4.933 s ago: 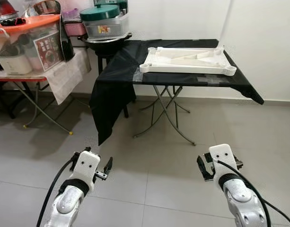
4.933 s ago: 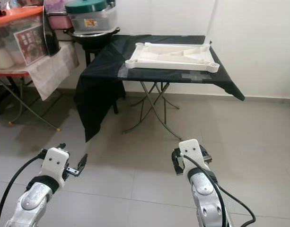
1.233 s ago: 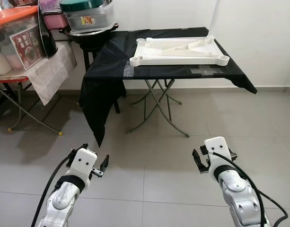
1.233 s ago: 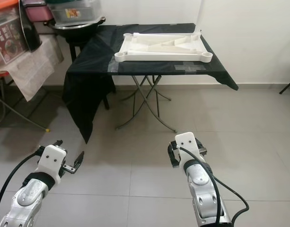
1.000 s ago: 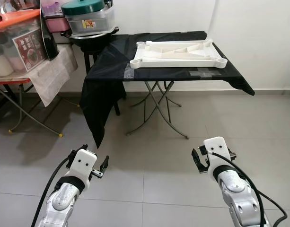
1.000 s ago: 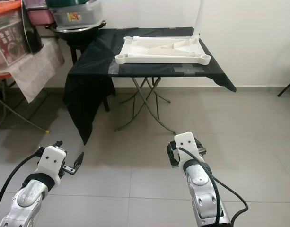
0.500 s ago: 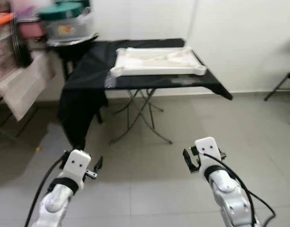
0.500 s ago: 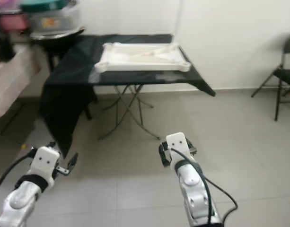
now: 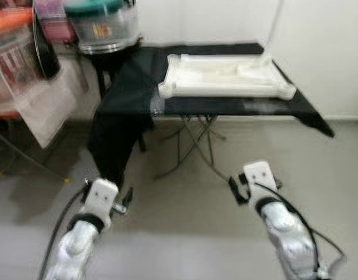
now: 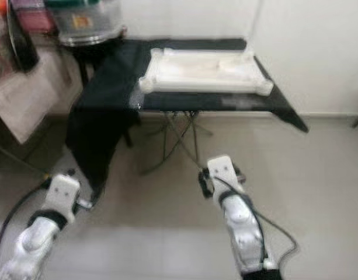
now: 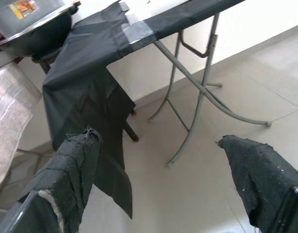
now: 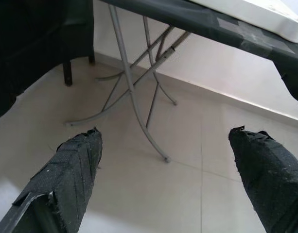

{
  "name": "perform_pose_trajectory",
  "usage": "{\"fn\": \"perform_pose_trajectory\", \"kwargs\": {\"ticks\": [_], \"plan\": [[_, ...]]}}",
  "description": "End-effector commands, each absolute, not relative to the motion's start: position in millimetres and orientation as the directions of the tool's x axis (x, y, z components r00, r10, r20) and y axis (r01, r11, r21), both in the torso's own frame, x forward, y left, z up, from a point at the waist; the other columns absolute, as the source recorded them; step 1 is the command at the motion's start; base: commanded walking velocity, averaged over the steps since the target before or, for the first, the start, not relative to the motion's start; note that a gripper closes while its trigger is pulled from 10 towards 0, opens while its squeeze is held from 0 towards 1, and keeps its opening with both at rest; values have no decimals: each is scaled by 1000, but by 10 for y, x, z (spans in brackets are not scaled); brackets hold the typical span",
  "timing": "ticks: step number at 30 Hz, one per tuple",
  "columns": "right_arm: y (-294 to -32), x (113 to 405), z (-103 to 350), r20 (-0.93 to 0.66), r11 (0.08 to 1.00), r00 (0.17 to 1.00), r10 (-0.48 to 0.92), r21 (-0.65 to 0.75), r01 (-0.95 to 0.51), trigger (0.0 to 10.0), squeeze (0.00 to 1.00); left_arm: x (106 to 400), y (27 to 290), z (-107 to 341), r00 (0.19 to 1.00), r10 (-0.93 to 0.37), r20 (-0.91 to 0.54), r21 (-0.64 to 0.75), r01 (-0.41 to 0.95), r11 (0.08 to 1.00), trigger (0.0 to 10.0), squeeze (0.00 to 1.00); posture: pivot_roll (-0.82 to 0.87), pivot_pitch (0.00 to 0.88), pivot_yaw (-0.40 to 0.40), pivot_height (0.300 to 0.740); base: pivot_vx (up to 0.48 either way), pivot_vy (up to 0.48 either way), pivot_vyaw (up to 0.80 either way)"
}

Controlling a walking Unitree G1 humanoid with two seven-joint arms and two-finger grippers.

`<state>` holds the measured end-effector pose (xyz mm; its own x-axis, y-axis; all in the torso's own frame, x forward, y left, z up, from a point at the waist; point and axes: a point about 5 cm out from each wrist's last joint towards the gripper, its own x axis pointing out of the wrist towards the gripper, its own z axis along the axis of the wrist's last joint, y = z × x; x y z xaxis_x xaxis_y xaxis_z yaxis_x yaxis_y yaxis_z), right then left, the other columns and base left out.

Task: Building children table

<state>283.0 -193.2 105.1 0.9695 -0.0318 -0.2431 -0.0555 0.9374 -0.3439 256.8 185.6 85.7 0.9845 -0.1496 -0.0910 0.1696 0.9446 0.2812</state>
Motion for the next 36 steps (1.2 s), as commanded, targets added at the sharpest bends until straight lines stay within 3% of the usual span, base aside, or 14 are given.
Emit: {"fn": "perform_pose_trajectory", "kwargs": {"ticks": [1,23,36], "plan": [[-1933,2814,1016,-257,937,965,-40,-346,-53,10000,0,2551,1866,827,983,-151,-105,282,175,943,10000,0,-22,0,11,740,0,0,0],[-2015,2824,996,-278,939,957,-84,-344,-17,10000,0,2531,1844,804,979,-164,-119,284,191,939,10000,0,-19,0,13,740,0,0,0],[-2079,2812,992,-287,934,953,-95,-356,-14,10000,0,2528,1843,789,977,-169,-133,296,202,933,10000,0,-24,0,19,695,0,0,0]]}}
